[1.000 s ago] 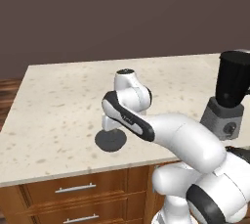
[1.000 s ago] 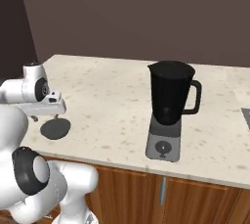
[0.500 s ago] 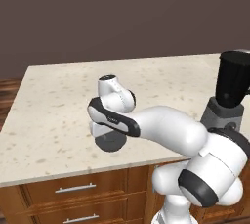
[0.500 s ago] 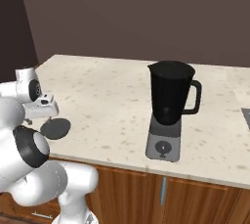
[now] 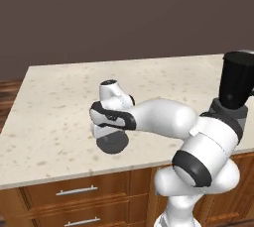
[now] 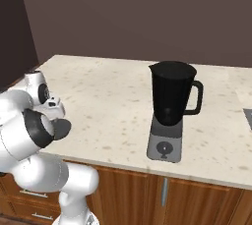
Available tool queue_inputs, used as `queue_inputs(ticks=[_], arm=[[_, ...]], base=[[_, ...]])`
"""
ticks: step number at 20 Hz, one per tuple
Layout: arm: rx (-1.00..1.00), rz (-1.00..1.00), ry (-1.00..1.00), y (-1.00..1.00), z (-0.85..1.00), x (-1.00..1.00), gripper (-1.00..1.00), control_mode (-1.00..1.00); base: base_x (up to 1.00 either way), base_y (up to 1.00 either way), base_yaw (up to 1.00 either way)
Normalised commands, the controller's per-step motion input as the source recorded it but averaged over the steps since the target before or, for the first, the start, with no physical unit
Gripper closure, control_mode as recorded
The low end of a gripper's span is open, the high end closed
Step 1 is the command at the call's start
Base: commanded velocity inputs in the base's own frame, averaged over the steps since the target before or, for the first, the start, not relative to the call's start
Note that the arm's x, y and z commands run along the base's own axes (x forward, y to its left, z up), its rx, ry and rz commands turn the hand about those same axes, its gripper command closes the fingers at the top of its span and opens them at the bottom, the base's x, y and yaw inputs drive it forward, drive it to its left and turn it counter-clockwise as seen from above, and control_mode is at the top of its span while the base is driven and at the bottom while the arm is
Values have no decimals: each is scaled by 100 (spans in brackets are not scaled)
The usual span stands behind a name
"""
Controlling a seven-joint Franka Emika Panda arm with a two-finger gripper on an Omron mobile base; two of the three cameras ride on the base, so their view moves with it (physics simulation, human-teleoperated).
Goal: Close the lid blender by securely placing the lid on top.
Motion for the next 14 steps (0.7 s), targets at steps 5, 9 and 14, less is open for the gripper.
queue_inputs(ticks=[5, 9, 14], arm=[[0, 0, 0, 0, -33, 40, -100, -100], [0, 0, 0, 0, -35, 31, -100, -100], [-1, 0, 0, 0, -26, 20, -100, -100]], base=[[0, 0, 0], [0, 0, 0], [0, 0, 0]])
